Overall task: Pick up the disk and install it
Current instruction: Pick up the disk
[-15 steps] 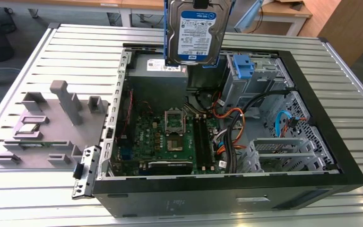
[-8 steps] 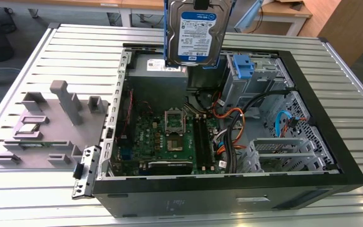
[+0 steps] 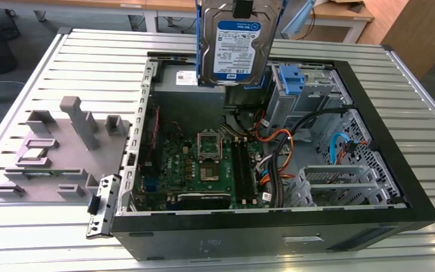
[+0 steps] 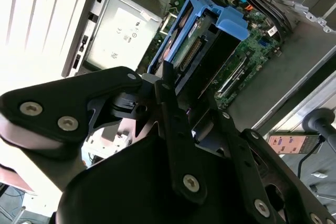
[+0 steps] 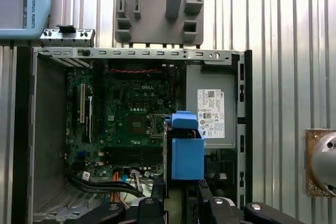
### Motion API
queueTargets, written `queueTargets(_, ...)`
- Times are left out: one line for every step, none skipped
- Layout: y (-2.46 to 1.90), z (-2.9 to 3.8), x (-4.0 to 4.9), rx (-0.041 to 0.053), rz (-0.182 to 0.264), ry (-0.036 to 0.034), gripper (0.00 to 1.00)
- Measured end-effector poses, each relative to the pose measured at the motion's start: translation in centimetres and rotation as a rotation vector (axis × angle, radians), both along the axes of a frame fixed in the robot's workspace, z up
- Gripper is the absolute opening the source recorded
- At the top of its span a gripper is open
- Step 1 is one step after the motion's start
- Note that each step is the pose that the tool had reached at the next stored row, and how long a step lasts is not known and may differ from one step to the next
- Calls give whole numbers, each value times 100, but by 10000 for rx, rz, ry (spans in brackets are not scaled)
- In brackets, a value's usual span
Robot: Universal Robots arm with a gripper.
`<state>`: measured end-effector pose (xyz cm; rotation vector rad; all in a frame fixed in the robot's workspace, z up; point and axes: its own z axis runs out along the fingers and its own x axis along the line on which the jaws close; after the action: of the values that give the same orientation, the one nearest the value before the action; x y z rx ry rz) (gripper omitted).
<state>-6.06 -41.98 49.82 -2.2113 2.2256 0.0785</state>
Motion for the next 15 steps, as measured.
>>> queueTargets(-25,-2,0,0,-1,0,35)
queueTargets(-51,-3,0,1,-1,-1,35)
queueTargets(-75,-5,0,1,-1,-1,35)
queueTargets(-97,-6,0,0,-1,0,35)
queueTargets(-117,-7,0,0,-1,0,35)
queueTargets(-137,-8,0,1,0,-1,35)
queueTargets(-156,-9,0,0,0,0,35)
queueTargets(-178,-10,1,1,0,-1,35)
queueTargets(-198,-11,2,0,0,0,35)
queueTargets(-217,-13,2,1,0,-1,35)
queueTargets(-233,-14,4,0,0,0,35)
queueTargets(-247,-15,5,0,0,0,35)
queueTargets(-254,-15,5,1,0,-1,35)
queueTargets(-257,-15,5,3,-1,-1,35)
queueTargets(-258,-15,5,3,-2,-1,35)
